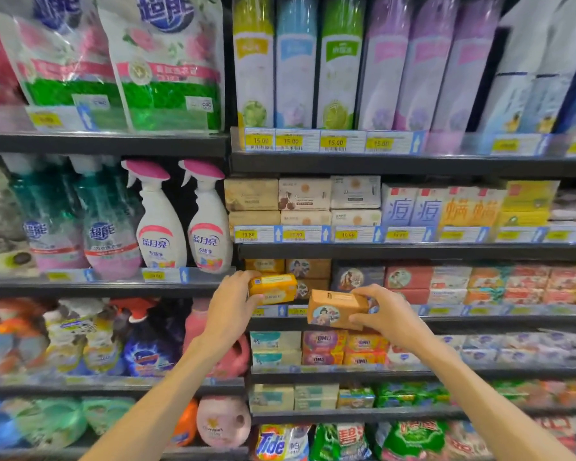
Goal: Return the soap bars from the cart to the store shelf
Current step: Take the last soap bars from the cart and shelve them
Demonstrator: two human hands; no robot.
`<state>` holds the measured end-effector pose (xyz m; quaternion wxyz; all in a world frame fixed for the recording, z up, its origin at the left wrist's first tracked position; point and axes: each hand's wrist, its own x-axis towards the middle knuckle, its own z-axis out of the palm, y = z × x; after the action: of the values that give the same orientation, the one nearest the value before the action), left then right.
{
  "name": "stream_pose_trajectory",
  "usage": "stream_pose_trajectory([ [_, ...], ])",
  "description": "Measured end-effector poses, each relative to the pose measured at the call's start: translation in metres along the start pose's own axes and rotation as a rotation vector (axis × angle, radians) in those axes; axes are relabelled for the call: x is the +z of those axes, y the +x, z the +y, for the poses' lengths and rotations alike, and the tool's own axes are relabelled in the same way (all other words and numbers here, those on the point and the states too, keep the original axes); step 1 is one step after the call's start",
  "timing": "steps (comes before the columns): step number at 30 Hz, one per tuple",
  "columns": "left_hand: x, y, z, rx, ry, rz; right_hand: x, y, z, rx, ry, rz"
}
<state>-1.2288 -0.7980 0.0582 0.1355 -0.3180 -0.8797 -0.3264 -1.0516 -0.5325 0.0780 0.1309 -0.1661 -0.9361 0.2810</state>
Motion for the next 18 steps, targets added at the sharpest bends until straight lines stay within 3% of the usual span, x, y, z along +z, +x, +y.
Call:
stream_pose_trajectory([
  [18, 0.034, 0.022, 0.003, 0.013, 0.529, -0.195, 0.022, 0.027, 0.004, -0.048, -0.009, 0.019],
])
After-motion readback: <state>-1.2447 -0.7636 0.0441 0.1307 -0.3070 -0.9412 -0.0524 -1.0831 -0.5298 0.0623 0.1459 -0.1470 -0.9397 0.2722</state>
